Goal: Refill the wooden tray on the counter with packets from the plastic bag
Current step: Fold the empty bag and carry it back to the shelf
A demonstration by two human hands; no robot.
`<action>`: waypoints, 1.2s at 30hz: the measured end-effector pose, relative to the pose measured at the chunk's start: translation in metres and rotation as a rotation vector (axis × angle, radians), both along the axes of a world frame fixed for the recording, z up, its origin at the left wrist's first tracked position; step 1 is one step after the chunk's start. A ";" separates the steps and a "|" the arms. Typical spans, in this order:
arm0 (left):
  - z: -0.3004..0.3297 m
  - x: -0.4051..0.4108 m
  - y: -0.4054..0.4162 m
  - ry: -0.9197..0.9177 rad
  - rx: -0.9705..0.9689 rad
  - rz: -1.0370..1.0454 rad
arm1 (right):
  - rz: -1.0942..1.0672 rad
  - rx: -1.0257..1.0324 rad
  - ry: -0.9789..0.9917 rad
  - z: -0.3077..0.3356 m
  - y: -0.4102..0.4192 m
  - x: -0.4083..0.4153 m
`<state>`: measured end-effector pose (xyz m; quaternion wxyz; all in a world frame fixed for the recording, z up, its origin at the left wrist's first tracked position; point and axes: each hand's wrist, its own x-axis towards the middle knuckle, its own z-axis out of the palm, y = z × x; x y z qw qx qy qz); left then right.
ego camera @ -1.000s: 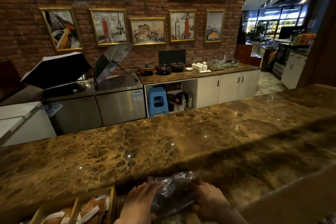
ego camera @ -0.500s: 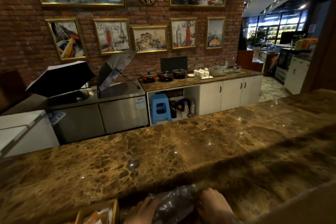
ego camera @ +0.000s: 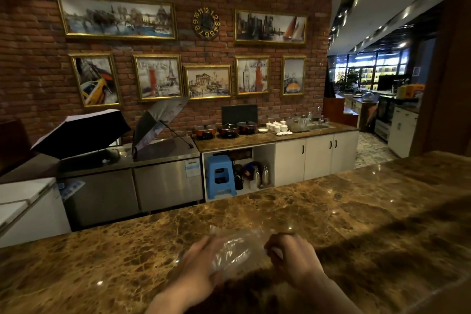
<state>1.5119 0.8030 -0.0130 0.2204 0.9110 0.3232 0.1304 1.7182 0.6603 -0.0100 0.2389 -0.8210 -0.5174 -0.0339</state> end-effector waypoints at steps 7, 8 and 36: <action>0.065 0.018 0.023 -0.081 0.186 -0.044 | -0.025 0.172 -0.100 0.071 0.015 0.007; 0.075 0.019 0.026 -0.095 0.206 -0.053 | -0.031 0.200 -0.124 0.081 0.016 0.007; 0.250 -0.011 0.033 -0.304 0.683 -0.039 | 0.095 0.487 -0.353 0.240 0.023 -0.009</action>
